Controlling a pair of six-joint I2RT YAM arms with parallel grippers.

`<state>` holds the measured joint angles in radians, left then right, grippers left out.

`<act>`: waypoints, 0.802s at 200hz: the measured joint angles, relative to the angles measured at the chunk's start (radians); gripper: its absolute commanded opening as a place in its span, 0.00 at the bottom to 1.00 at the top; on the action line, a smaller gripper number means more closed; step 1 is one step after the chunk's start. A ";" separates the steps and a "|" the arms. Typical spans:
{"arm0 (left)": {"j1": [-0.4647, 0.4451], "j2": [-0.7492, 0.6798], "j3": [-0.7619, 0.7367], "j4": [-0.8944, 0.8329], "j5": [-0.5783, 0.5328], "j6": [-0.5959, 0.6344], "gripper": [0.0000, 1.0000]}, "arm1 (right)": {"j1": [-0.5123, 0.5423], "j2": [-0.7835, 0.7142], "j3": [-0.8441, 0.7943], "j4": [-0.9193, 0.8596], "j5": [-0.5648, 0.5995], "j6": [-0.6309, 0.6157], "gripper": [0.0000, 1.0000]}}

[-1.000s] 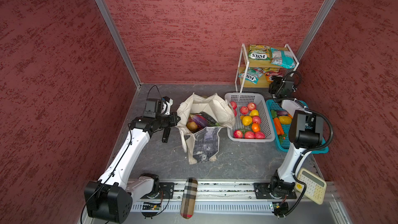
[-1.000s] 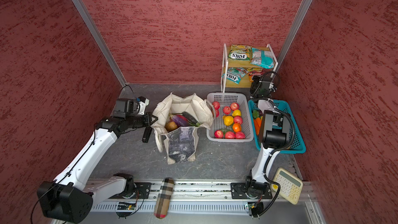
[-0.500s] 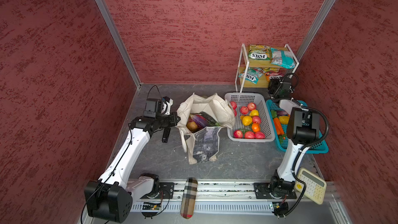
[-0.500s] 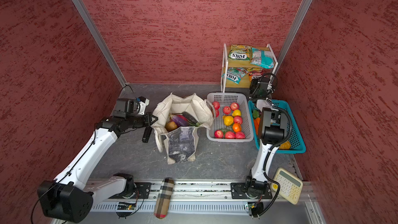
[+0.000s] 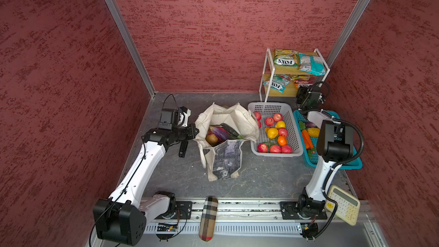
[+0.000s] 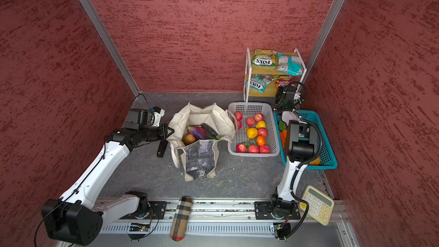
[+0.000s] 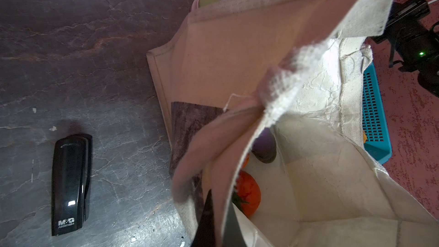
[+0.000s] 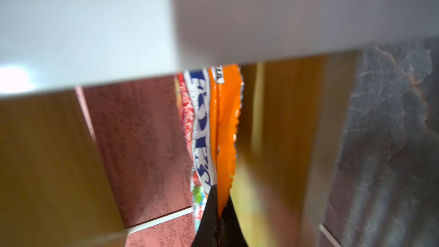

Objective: Place the food into the grocery bag and tie it
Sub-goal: 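Close the right gripper on the orange FOX'S candy bag under the shelf, then pull the orange candy bag out and carry it over the tote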

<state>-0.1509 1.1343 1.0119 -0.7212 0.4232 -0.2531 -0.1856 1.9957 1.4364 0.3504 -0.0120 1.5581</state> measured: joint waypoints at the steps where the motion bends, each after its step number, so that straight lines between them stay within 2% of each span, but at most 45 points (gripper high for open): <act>1: 0.000 0.000 0.000 0.000 0.000 0.000 0.00 | 0.000 -0.002 0.000 -0.001 0.001 -0.001 0.00; 49: 0.000 0.000 0.000 0.000 -0.002 0.000 0.00 | 0.022 -0.143 0.000 -0.029 0.070 -0.030 0.00; 85: 0.000 0.000 0.000 0.000 -0.002 0.000 0.00 | 0.034 -0.178 -0.007 -0.047 0.080 -0.033 0.00; 160: 0.002 0.000 0.000 0.000 -0.001 0.000 0.00 | 0.087 -0.345 -0.192 -0.077 0.081 -0.026 0.00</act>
<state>-0.1493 1.1339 1.0119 -0.7212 0.4221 -0.2535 -0.0982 1.6508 1.2449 0.2729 0.0692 1.5318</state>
